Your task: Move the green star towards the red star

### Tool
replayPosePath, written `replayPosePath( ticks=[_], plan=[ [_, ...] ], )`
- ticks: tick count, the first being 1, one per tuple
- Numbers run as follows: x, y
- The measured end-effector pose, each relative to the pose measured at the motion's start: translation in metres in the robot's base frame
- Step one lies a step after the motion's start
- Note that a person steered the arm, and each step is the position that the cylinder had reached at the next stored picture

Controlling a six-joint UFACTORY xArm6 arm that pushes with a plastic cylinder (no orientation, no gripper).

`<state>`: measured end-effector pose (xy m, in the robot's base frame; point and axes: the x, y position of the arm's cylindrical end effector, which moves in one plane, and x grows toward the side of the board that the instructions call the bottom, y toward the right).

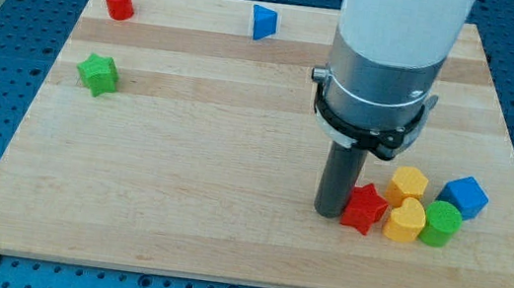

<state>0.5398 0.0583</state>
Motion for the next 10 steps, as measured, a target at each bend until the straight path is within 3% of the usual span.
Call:
replayPosePath(
  ticks=[1, 2, 4, 6, 7, 8, 9, 10],
  plan=[
    [-0.003, -0.093],
    [-0.032, -0.201],
    [-0.133, -0.363],
    [-0.149, -0.362],
    [-0.166, -0.334],
    [-0.148, -0.264],
    [-0.100, -0.190],
    [-0.091, -0.186]
  ],
)
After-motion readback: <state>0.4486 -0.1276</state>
